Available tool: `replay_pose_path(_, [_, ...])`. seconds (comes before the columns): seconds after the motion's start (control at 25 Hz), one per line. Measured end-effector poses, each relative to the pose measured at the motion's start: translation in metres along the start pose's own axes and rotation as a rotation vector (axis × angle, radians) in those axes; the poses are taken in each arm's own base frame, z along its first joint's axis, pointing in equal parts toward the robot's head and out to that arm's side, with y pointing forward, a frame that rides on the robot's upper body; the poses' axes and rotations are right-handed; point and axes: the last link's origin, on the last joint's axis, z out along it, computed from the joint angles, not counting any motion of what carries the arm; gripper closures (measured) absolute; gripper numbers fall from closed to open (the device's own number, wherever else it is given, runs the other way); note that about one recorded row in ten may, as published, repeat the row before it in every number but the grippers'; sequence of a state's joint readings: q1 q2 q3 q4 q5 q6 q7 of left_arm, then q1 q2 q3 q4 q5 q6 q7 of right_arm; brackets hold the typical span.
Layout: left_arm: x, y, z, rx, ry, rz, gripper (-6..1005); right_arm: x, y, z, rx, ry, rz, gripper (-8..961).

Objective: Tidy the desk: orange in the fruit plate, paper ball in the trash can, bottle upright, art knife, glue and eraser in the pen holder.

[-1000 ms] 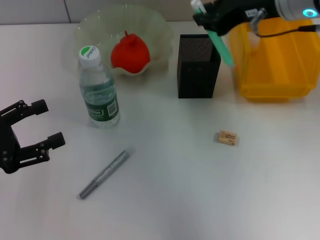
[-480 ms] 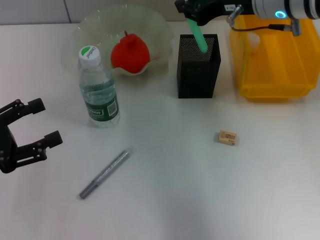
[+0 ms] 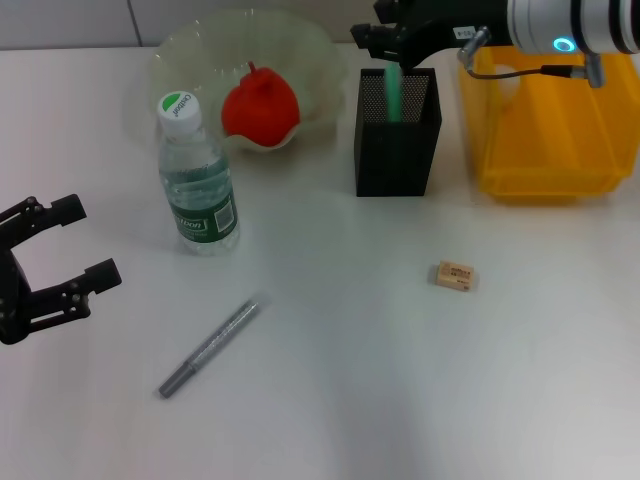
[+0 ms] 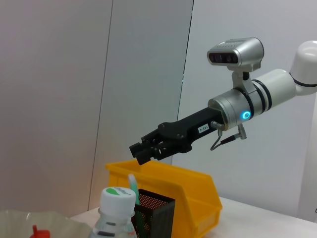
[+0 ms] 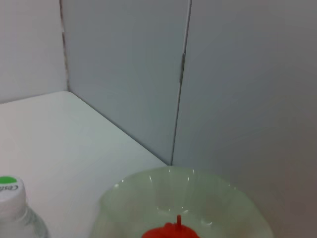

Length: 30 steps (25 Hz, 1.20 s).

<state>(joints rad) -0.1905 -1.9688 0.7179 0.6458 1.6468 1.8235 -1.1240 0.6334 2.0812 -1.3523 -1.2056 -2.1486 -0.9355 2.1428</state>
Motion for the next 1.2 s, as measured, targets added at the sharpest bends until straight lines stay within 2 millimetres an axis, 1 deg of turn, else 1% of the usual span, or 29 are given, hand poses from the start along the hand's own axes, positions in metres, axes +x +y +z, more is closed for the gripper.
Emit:
replay_pose_path(0.04, [0.0,0.0,0.001,-0.002,0.0,0.0,122,-0.001,0.001,-0.002,-0.008,0.002,0.001,707])
replay_pose_path(0.08, [0.0,0.0,0.001,-0.002,0.0,0.0,122,-0.003,0.003,-0.009,-0.029,0.007,0.002,669])
replay_pose_path(0.12, [0.0,0.0,0.001,-0.002,0.0,0.0,122,-0.003,0.003,-0.009,-0.029,0.007,0.002,631])
replay_pose_path(0.2, [0.001,-0.001,0.002,-0.005,0.001,0.0,122,-0.007,0.007,-0.017,-0.057,0.038,0.009,556])
replay_pose_path(0.24, [0.001,-0.001,0.002,-0.005,0.001,0.0,122,-0.008,0.009,-0.022,-0.073,0.073,0.01,518])
replay_pose_path(0.28, [0.001,-0.001,0.002,-0.005,0.001,0.001,122,-0.009,0.015,-0.03,-0.101,0.159,0.009,480])
replay_pose_path(0.32, [0.001,-0.001,0.002,-0.005,0.001,0.001,122,-0.009,0.015,-0.03,-0.101,0.159,0.009,477])
replay_pose_path(0.48, [0.002,-0.002,0.002,-0.008,0.001,0.005,122,-0.01,0.027,-0.044,-0.146,0.368,-0.01,465])
replay_pose_path(0.6, [0.002,-0.002,0.003,-0.008,0.001,0.005,122,-0.004,0.037,-0.048,-0.195,0.557,-0.009,456])
replay_pose_path(0.64, [0.002,-0.002,0.003,-0.008,0.002,0.005,122,-0.001,0.038,-0.047,-0.203,0.601,-0.005,456])
replay_pose_path(0.68, [0.003,-0.002,0.004,-0.008,0.003,0.005,122,0.007,0.041,-0.045,-0.209,0.689,-0.003,456])
replay_pose_path(0.72, [0.003,-0.002,0.004,-0.008,0.003,0.005,122,0.007,0.041,-0.045,-0.209,0.689,-0.003,457])
replay_pose_path(0.84, [0.003,-0.002,0.004,-0.009,0.005,0.005,122,0.021,0.046,-0.037,-0.206,0.782,-0.027,458])
replay_pose_path(1.04, [0.004,-0.003,0.006,-0.015,0.007,-0.002,122,0.039,0.053,-0.023,-0.214,0.841,-0.058,461])
replay_pose_path(1.08, [0.004,-0.003,0.007,-0.016,0.007,-0.003,122,0.044,0.055,-0.017,-0.209,0.848,-0.076,461])
replay_pose_path(1.12, [0.004,-0.003,0.007,-0.017,0.007,-0.003,122,0.044,0.055,-0.017,-0.209,0.848,-0.076,462])
replay_pose_path(1.2, [0.004,-0.003,0.007,-0.017,0.007,-0.003,122,0.049,0.057,-0.011,-0.196,0.861,-0.102,463])
